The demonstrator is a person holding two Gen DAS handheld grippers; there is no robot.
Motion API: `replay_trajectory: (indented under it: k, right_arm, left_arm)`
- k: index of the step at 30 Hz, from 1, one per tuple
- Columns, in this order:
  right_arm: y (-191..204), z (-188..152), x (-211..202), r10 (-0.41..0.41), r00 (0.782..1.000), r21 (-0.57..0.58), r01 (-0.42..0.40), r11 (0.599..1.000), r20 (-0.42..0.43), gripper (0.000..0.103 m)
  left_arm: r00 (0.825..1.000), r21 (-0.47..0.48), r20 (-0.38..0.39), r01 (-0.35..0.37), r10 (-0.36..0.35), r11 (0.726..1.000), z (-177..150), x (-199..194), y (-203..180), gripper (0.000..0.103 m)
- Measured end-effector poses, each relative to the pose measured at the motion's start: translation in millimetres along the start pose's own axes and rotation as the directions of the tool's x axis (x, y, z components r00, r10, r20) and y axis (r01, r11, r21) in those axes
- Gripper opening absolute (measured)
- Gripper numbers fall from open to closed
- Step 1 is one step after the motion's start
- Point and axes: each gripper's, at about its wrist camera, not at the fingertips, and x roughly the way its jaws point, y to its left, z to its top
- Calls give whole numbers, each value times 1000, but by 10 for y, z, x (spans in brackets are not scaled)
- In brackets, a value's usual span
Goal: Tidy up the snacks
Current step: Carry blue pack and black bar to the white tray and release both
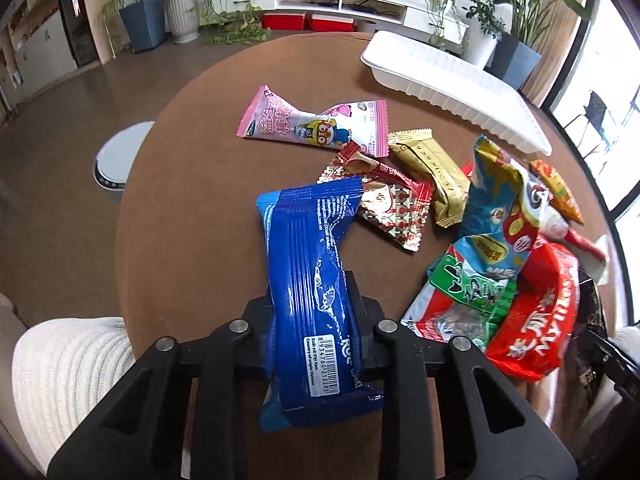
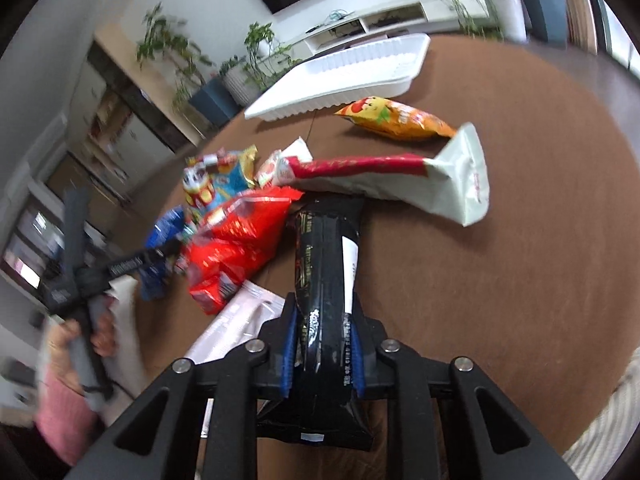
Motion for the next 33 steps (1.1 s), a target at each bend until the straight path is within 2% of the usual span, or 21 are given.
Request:
replay_trajectory:
  k: [3,6,14,20,26,33]
  right_arm:
    - [-120,3,-52,91,996,75,-92,993,13,24]
    - [-211,-2,-94,183,983,144,-185,972,26,24]
    - [-192,66,-116,305,951,186,-308,933,48,24]
    - [-161,338,-118,332,940,181,-341,922,80,24]
    - [-141,805,-79,301,946,158,-317,935,119,24]
    - [-200,1418,12,259,949,171,-290,942,182,24]
  left_arm:
    - [1000,-16,4,25,-25,1000,18,-36,33,24]
    - [999,-18,21,42,-42,999,39,-115,40,24]
    - [994,-18,59,96,-95,995,129,-355,43,24]
    - [988,19,62,143,-144,990,359,-449,-100,24]
    - [981,69,87,169,-175,983,763,-516,-298,24]
    - [979,143,95,168,-182,975,1335,-450,-567,24]
